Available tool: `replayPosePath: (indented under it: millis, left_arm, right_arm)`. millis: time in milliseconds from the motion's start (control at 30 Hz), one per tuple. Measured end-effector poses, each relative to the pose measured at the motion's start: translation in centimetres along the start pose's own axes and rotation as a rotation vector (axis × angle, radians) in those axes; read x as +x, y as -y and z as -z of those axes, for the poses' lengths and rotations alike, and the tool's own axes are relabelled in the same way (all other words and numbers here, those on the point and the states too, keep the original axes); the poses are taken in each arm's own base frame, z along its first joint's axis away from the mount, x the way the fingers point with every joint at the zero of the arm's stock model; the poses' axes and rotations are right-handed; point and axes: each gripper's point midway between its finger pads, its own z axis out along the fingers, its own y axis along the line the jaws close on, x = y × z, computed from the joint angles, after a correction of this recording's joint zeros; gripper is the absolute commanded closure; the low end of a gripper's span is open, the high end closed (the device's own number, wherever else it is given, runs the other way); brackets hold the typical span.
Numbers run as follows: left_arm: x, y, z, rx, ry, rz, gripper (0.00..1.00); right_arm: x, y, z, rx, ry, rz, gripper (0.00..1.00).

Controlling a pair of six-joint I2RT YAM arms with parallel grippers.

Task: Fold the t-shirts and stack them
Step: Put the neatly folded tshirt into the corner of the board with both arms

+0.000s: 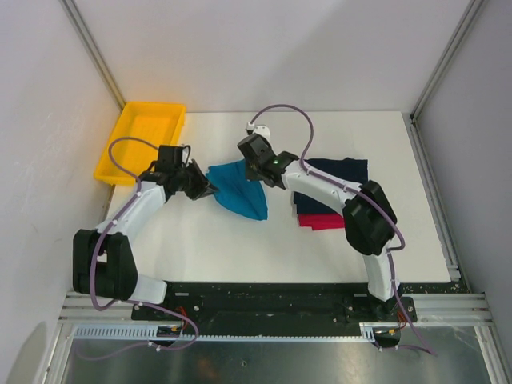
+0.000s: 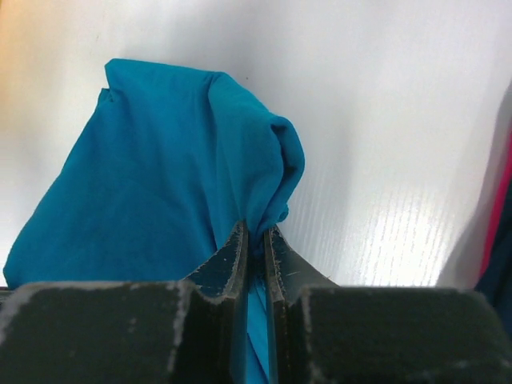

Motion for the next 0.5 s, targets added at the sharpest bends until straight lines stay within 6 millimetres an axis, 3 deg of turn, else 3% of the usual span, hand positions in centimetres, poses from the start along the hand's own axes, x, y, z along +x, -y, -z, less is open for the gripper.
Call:
replayPosePath:
  millis: [267, 500]
  left_arm:
    - [-0.3, 5.6, 0.5, 0.081, 0.003, -0.054, 1.0]
    - [0.1, 11.3, -0.3, 0.146, -0.011, -0.104, 1.0]
  right_arm:
    - [-3.5, 2.2, 2.2, 0.022, 0.056, -0.005, 1.0]
    - [-7.5, 7.2, 5.0, 0.076, 0.129, -0.064, 1.0]
